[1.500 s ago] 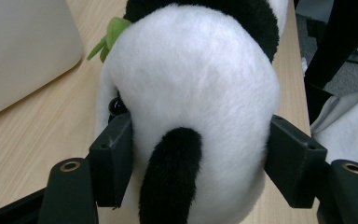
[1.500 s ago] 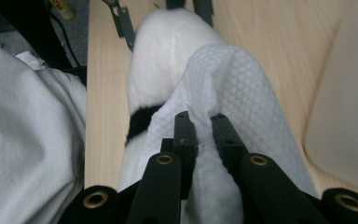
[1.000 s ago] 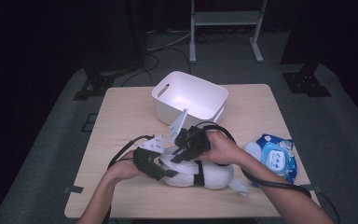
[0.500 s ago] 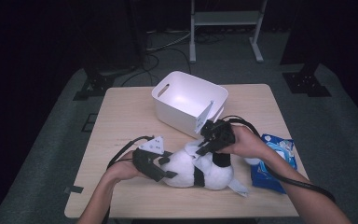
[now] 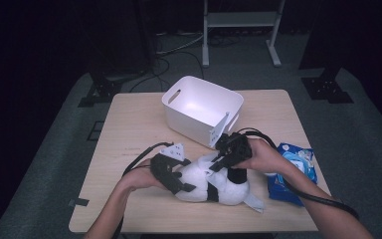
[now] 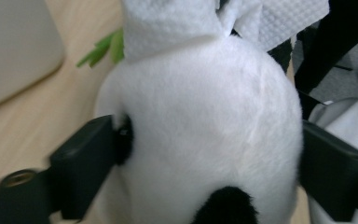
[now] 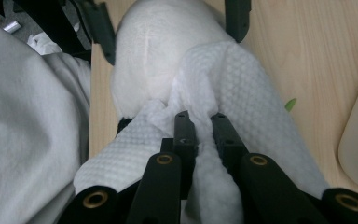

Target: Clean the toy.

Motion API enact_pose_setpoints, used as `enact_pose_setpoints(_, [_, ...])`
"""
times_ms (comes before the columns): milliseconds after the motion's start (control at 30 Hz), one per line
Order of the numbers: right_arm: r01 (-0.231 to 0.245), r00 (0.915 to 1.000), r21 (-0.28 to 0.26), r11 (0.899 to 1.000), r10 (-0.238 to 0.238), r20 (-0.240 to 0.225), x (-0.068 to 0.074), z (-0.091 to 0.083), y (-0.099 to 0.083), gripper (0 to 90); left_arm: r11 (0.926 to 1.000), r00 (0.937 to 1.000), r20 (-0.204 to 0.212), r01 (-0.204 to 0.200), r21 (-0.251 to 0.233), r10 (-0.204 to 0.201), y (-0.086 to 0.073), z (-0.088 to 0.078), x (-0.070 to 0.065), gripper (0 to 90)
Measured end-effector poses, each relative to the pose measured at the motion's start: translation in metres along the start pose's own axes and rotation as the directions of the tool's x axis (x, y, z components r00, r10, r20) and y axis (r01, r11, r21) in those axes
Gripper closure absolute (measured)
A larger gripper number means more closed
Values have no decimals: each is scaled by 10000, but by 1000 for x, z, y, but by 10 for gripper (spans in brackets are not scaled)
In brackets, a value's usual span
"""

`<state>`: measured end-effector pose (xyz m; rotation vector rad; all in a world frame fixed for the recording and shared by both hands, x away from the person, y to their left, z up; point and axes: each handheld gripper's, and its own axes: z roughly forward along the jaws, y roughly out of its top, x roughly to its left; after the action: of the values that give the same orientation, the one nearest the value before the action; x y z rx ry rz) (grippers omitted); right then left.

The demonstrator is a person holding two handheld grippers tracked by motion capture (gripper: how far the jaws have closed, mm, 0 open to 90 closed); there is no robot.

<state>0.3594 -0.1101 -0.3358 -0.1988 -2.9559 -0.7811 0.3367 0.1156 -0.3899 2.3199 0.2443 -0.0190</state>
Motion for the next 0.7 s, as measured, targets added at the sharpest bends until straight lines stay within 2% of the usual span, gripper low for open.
enact_pose_setpoints(33, [-22, 10000, -10, 10000, 22, 17, 0, -1, 0, 817, 9996, 9996, -217, -210, -182, 206, 0, -2, -1, 225])
enact_pose_setpoints(67, [-63, 9999, -10, 10000, 63, 100, -1, -2, 1, 817, 9996, 9996, -217, -210, -182, 206, 0, -2, -1, 278])
enact_pose_setpoints(100, [6, 9994, 0, 10000, -6, 346, -2, -2, 1, 817, 9976, 9972, -553, -526, -461, 500, 2, -8, -2, 415])
enact_pose_setpoints(200, [-139, 9993, -99, 9999, 142, 344, -5, -6, 2, 817, 9971, 9958, -638, -681, -341, 659, 4, -8, -2, 451])
enact_pose_setpoints(233, [-186, 9992, -102, 9998, 190, 347, -8, -7, 3, 817, 9953, 9927, -853, -886, -399, 850, 4, -7, -1, 469])
enact_pose_setpoints(367, [-141, 9987, 47, 9999, 138, 489, -8, -7, 6, 817, 9924, 9887, -1085, -1100, -560, 1035, 7, -8, 0, 495])
enact_pose_setpoints(400, [-147, 9981, 28, 9999, 145, 591, -9, -10, 8, 817, 9876, 9808, -1424, -1435, -642, 1333, 10, -9, 1, 503])
enact_pose_setpoints(467, [-186, 9973, -54, 9998, 189, 703, -11, -13, 9, 818, 9852, 9748, -1710, -1570, -693, 1434, 14, -12, 2, 509])
enact_pose_setpoints(500, [-202, 9970, -96, 9997, 209, 749, -11, -14, 9, 818, 9829, 9690, -1949, -1688, -738, 1518, 16, -14, 3, 514])
enact_pose_setpoints(533, [-202, 9970, -96, 9997, 209, 749, -11, -14, 9, 818, 9829, 9690, -1949, -1688, -738, 1518, 16, -14, 3, 517])
enact_pose_setpoints(567, [-240, 9962, -263, 9994, 261, 831, -14, -18, 9, 818, 9803, 9585, -2299, -1875, -622, 1687, 18, -17, 4, 516])
enact_pose_setpoints(600, [-273, 9968, -322, 9991, 296, 749, -14, -18, 10, 817, 9795, 9547, -2411, -1932, -568, 1743, 18, -18, 5, 516])
enact_pose_setpoints(633, [-280, 9975, -324, 9991, 301, 640, -15, -18, 9, 818, 9805, 9576, -2318, -1886, -560, 1709, 16, -17, 5, 513])
enact_pose_setpoints(700, [-273, 9977, -202, 9994, 285, 614, -15, -16, 9, 817, 9802, 9592, -2268, -1873, -636, 1686, 11, -17, 5, 503])
